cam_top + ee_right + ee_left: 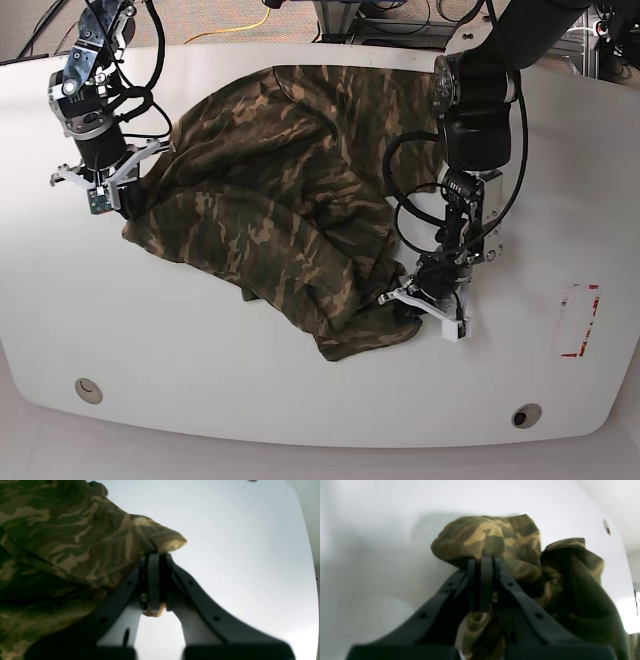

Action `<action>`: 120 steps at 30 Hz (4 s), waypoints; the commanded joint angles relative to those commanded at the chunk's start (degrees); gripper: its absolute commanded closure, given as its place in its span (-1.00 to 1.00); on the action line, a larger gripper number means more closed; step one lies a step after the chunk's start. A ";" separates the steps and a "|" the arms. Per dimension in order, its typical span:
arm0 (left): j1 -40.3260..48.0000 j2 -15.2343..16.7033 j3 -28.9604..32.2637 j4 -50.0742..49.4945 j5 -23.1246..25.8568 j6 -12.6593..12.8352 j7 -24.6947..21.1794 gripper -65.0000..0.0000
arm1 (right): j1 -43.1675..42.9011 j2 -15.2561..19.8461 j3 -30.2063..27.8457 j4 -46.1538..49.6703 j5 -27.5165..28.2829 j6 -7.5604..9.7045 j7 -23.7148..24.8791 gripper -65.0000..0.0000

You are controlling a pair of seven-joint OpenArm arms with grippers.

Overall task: Layout the t-shirt on the table in an organized manner, then fold the t-shirt properly
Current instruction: 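Hold the shirt with the right gripper and drag the left gripper's fabric outward, then pull both grippers apart and back, stretching the shirt flat across the table, then lower the stretched shirt onto the table and open both grippers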

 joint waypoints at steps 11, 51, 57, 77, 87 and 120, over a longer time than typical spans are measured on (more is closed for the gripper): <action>3.34 -5.63 -10.73 20.13 0.00 0.00 12.31 1.00 | 4.92 0.35 3.08 0.00 -0.09 -0.35 0.00 0.99; -2.20 -19.60 -16.35 49.41 0.44 -0.18 22.24 1.00 | 29.71 13.71 -1.41 -0.09 0.00 0.00 -10.29 0.98; -6.59 -20.31 -14.86 49.23 0.62 -0.18 22.33 1.00 | 34.81 15.30 -1.49 -0.09 0.09 0.09 -14.15 0.98; -17.14 -19.08 -14.15 49.41 4.84 -0.18 27.43 0.99 | 45.80 21.36 -7.12 -1.14 0.00 1.23 -17.85 0.98; -14.95 -18.99 -14.42 49.32 4.75 -0.18 27.52 0.99 | 44.66 21.10 -7.21 -0.97 0.00 1.23 -18.90 0.98; -11.78 -18.99 -14.59 42.29 4.66 -0.18 24.62 0.99 | 44.57 17.93 -10.02 -7.56 0.09 1.32 -17.85 0.98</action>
